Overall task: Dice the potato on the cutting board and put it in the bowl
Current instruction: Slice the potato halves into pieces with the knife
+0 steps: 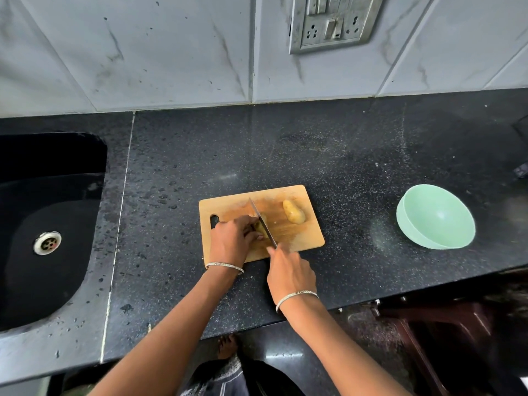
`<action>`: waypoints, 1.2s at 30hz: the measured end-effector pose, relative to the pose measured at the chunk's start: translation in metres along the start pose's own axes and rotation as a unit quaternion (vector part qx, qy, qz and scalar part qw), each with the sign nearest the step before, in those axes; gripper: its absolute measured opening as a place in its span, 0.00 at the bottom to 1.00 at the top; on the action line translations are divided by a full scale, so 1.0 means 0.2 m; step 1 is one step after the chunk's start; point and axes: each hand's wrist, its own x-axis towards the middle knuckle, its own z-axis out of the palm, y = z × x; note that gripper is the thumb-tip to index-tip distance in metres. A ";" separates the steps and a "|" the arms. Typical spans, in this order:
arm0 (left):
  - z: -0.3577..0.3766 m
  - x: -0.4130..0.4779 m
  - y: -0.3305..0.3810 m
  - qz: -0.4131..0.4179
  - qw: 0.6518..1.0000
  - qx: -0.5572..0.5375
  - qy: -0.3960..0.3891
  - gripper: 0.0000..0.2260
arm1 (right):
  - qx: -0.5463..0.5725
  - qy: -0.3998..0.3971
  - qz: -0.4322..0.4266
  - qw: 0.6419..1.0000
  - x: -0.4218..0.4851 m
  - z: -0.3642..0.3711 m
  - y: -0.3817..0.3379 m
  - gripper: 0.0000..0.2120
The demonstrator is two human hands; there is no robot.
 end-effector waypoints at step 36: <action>0.00 -0.02 -0.01 -0.019 0.999 -0.045 0.011 0.12 | -0.015 0.005 0.007 1.000 -0.12 0.01 0.05 0.19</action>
